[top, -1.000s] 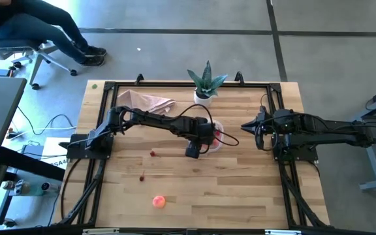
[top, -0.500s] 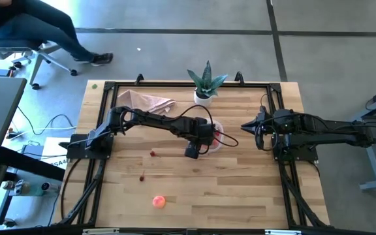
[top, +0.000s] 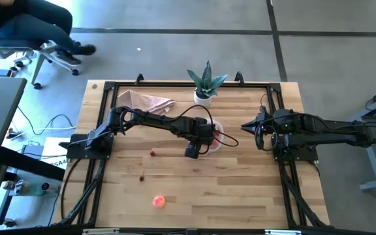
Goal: Pick and placing Produce into tupperware
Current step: Put the carrot into the transparent bin, then put the top cherry into the transparent bin
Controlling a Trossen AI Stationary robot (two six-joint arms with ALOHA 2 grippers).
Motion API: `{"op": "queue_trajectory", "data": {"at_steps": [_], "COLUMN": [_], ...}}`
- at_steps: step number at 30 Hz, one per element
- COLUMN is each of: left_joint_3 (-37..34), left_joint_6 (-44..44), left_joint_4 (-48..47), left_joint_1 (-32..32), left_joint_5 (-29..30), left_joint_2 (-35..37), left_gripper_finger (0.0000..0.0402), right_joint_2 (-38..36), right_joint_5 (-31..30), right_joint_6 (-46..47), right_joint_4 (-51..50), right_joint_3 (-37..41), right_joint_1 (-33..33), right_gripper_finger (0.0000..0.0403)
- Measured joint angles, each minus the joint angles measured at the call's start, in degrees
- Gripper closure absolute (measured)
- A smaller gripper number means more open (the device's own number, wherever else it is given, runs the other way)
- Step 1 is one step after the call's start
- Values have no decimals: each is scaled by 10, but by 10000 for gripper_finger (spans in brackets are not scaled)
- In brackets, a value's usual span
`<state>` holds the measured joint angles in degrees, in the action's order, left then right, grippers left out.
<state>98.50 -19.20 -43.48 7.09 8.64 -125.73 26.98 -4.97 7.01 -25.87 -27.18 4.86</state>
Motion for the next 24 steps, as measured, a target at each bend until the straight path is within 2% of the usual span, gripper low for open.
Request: {"op": "queue_trajectory", "data": {"at_steps": [7,18,24], "left_joint_3": [0,1,62], "left_joint_6": [-1,2,37], "left_joint_4": [-1,-7,-97], "left_joint_1": [0,0,0], "left_joint_5": [0,15,11], "left_joint_2": [0,0,1], "left_gripper_finger": [228,140,129], "right_joint_2": [0,0,0], "right_joint_5": [0,0,0], "right_joint_6": [0,0,0], "right_joint_4": [0,0,0], "right_joint_3": [0,0,0], "right_joint_1": [0,0,0], "right_gripper_finger": [367,367,367]}}
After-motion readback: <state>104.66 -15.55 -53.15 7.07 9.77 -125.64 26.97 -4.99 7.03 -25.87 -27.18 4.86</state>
